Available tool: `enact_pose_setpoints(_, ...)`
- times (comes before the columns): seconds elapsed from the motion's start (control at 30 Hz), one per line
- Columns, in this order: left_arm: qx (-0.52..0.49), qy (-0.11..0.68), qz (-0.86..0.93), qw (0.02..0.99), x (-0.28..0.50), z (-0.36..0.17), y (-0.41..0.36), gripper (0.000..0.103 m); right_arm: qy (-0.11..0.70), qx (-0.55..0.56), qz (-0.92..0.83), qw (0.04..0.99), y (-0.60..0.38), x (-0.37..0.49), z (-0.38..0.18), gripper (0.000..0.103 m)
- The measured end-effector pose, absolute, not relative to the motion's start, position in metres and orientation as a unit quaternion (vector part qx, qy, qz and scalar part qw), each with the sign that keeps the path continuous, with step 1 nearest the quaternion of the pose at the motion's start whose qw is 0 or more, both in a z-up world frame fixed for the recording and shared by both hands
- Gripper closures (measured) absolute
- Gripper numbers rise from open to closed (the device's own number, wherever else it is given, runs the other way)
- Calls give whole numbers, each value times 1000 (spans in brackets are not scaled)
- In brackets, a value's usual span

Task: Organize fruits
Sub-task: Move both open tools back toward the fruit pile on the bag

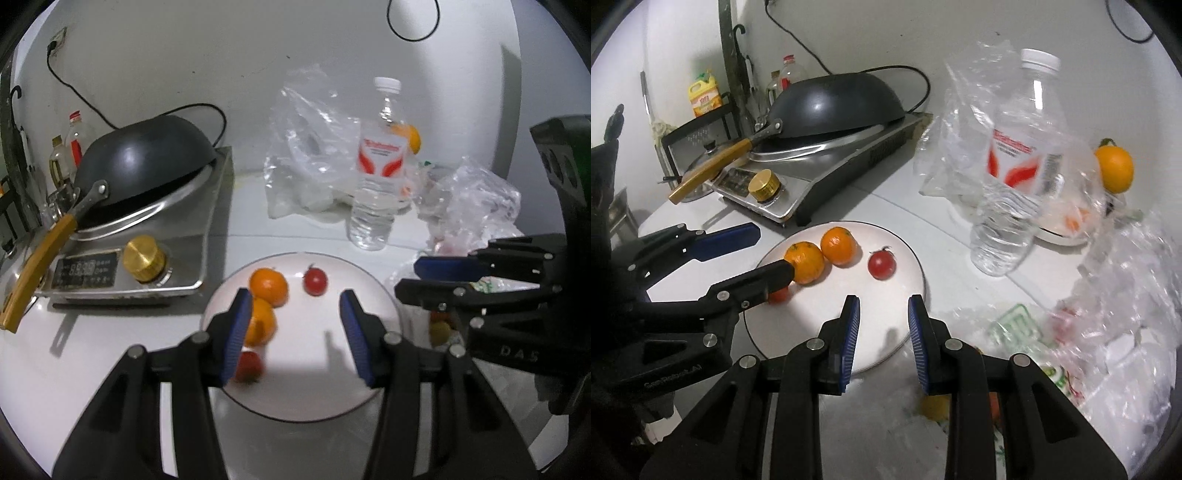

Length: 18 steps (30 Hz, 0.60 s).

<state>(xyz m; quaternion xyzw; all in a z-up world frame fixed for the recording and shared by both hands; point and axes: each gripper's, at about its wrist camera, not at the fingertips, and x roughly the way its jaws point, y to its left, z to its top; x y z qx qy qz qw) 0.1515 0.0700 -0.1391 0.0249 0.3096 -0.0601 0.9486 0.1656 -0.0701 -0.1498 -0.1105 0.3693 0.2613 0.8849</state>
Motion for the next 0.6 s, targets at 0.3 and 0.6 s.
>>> enact_pose_setpoints(0.3, 23, 312, -68, 947, 138, -133, 40, 52, 359, -87, 244, 896, -115, 152, -146, 74)
enact_pose_setpoints(0.6, 49, 318, -78, 944, 128, -136, 6, 52, 357, -65, 205, 909, -173, 146, -150, 74)
